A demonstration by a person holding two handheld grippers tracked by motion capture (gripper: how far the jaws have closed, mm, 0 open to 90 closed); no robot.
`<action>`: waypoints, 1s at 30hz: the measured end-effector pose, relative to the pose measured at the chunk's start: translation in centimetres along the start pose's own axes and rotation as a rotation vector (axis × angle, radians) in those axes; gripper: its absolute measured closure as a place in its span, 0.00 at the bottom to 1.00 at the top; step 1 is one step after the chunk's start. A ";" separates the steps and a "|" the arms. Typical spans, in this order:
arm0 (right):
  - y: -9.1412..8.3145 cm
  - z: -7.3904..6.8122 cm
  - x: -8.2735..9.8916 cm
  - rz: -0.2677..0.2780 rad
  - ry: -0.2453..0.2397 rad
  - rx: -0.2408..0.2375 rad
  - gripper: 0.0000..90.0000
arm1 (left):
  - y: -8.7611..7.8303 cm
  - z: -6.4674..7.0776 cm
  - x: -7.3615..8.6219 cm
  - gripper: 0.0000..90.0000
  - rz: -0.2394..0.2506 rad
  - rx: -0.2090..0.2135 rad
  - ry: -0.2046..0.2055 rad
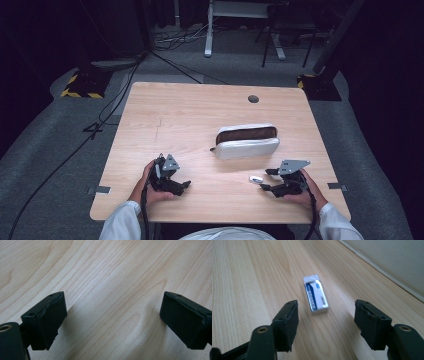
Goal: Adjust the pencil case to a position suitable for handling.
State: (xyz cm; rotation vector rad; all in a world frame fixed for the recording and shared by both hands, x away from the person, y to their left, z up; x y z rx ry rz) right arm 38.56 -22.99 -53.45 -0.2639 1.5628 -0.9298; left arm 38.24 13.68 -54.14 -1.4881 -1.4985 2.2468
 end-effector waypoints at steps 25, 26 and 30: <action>-1.7 0.0 1.4 0.021 0.030 0.026 0.81 | 2.3 3.2 -9.6 0.32 0.213 0.124 0.105; -2.0 0.2 1.6 0.020 0.032 0.030 0.81 | 2.4 3.6 -10.5 0.32 0.230 0.135 0.116; -2.9 0.9 2.5 0.017 0.058 0.059 0.81 | 2.5 3.8 -12.1 0.37 0.273 0.161 0.118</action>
Point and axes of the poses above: each handheld gripper's, and its own axes: y roughly forward along the jaws, x roughly out of its underside, z roughly to its right, the point moved 5 cm from there along y, roughly forward along the jaws, and after that the axes turned 4 degrees about -y, right-handed, at the moved point
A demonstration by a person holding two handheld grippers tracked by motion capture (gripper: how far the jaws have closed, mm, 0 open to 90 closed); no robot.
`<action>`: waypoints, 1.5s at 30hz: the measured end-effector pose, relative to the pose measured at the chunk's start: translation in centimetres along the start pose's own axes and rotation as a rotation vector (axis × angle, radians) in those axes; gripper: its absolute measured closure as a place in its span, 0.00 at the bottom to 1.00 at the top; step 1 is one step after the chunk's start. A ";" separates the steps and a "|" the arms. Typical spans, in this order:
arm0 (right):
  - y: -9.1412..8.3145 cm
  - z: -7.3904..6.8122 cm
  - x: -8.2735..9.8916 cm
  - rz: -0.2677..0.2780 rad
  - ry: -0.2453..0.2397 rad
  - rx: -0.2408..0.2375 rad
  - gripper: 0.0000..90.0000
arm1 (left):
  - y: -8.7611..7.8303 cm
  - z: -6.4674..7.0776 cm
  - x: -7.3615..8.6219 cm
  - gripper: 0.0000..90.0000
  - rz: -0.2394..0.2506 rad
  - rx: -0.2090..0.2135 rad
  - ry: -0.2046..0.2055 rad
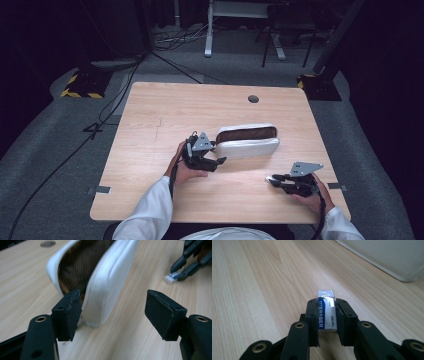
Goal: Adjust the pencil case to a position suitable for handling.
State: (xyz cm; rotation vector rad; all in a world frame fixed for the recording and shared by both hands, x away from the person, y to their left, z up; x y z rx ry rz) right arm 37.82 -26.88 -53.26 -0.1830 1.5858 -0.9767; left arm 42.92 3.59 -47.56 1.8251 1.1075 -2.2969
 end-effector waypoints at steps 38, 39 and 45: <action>-2.6 2.6 2.6 0.018 0.103 0.077 0.82 | -2.0 -1.7 0.6 0.77 -0.087 0.035 0.145; -2.6 2.6 2.6 0.017 0.103 0.076 0.82 | -2.4 -1.9 0.8 0.77 -0.090 0.029 0.144; -2.6 2.7 2.6 0.018 0.104 0.076 0.82 | -4.0 -3.1 1.7 0.69 -0.094 -0.018 0.122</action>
Point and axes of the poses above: each handheld gripper's, and its own axes: y roughly forward along the jaws, x roughly out of its underside, z roughly to its right, the point moved 5 cm from there along y, roughly forward along the jaws, and after that the axes turned 4 degrees about -y, right-handed, at the moved point
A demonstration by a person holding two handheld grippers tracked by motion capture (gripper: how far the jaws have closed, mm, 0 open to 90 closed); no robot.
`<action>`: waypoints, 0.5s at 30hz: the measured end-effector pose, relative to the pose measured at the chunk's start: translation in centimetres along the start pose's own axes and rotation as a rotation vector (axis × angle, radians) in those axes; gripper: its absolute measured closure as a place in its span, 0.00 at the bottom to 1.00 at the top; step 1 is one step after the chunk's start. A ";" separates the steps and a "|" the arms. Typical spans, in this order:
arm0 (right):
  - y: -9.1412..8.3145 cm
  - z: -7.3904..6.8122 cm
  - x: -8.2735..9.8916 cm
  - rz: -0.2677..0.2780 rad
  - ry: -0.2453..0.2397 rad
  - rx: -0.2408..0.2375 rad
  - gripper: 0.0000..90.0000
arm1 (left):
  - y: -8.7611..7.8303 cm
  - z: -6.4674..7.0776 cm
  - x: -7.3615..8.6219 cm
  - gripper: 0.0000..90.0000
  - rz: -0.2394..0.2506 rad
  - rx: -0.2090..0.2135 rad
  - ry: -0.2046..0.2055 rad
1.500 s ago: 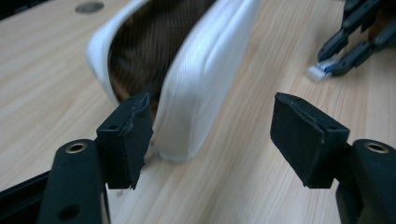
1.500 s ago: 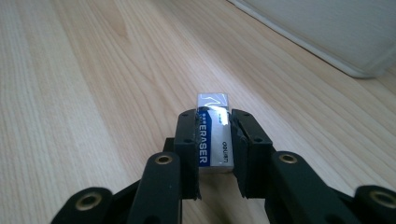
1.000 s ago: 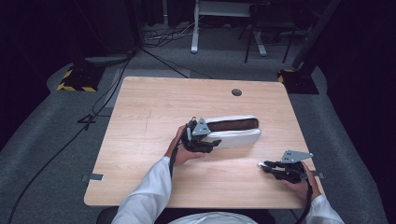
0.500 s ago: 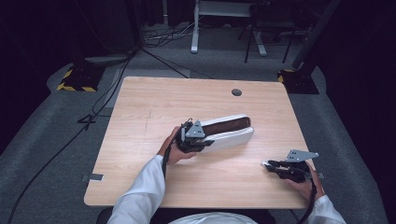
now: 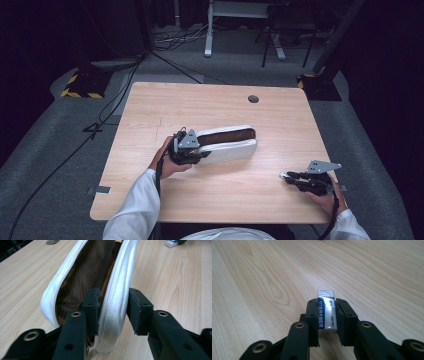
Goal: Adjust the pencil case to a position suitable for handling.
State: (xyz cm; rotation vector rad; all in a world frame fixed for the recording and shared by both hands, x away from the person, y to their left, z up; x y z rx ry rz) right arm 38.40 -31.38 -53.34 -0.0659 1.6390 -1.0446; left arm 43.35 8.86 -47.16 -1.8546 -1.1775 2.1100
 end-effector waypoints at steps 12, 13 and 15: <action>0.0 0.0 0.0 0.001 -0.002 -0.001 0.82 | -1.9 -1.2 3.3 0.36 -0.059 -0.087 -0.115; 0.0 0.0 0.0 0.001 -0.002 -0.001 0.82 | -2.2 -1.1 3.9 0.34 -0.068 -0.100 -0.125; 0.0 0.0 0.0 -0.002 -0.005 0.001 0.82 | -2.6 -1.1 4.7 0.27 -0.081 -0.127 -0.141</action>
Point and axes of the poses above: each handheld gripper's, and its own axes: y roughly forward along the jaws, x roughly out of its underside, z roughly to its right, the point moved 5 cm from there along y, roughly forward along the jaws, and after that the axes turned 4 degrees about -y, right-handed, at the moved point
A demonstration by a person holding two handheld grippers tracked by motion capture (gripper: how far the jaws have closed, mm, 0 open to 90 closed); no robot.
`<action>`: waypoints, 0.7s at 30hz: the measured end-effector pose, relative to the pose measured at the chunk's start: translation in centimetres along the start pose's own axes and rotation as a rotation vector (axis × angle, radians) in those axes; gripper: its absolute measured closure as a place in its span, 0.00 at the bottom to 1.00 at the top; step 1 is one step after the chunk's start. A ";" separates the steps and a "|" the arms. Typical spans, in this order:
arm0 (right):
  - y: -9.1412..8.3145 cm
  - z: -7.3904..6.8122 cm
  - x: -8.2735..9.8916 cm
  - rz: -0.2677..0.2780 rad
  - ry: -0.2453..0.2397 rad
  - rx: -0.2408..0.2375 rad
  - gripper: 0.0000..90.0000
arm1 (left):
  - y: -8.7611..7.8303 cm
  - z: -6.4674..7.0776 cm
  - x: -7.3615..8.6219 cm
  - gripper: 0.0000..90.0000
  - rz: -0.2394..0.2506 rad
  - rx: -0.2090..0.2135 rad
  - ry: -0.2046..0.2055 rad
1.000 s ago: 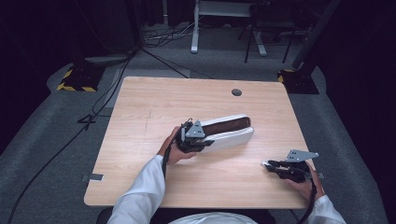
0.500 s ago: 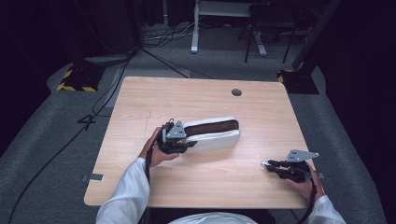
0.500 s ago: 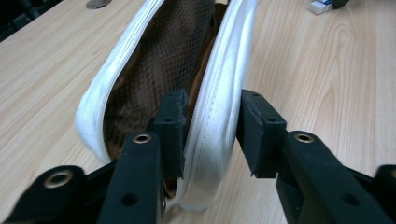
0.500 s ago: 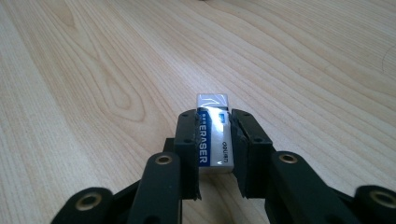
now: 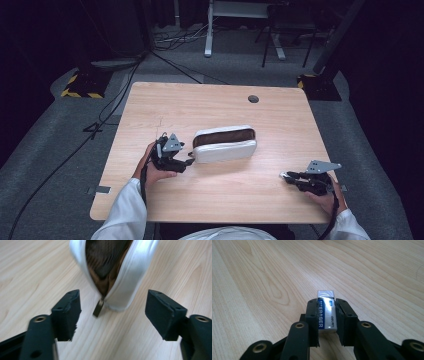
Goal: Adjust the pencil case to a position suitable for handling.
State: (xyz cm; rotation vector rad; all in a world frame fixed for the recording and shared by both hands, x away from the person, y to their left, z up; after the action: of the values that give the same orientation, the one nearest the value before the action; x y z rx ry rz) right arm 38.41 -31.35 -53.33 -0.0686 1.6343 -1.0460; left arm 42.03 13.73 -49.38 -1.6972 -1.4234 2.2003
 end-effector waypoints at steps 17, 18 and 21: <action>0.0 0.0 0.0 -0.006 0.004 0.006 0.82 | -1.4 0.4 6.3 0.19 -0.125 -0.062 -0.086; 0.0 0.1 0.0 -0.006 0.003 0.008 0.82 | -1.2 0.6 6.4 0.19 -0.132 -0.057 -0.088; -0.1 0.0 -0.1 -0.004 -0.001 0.009 0.82 | -1.0 1.0 6.6 0.18 -0.128 -0.046 -0.092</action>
State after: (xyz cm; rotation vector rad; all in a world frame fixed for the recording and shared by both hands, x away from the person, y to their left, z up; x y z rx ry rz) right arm 38.44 -31.38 -53.26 -0.0667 1.6289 -1.0564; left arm 38.07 17.08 -53.73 -1.4898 -1.5680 2.2197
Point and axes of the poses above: each handheld gripper's, and its own axes: y roughly forward along the jaws, x roughly out of its underside, z roughly to its right, the point moved 5 cm from there along y, roughly forward along the jaws, and after that the axes turned 4 degrees about -y, right-handed, at the moved point
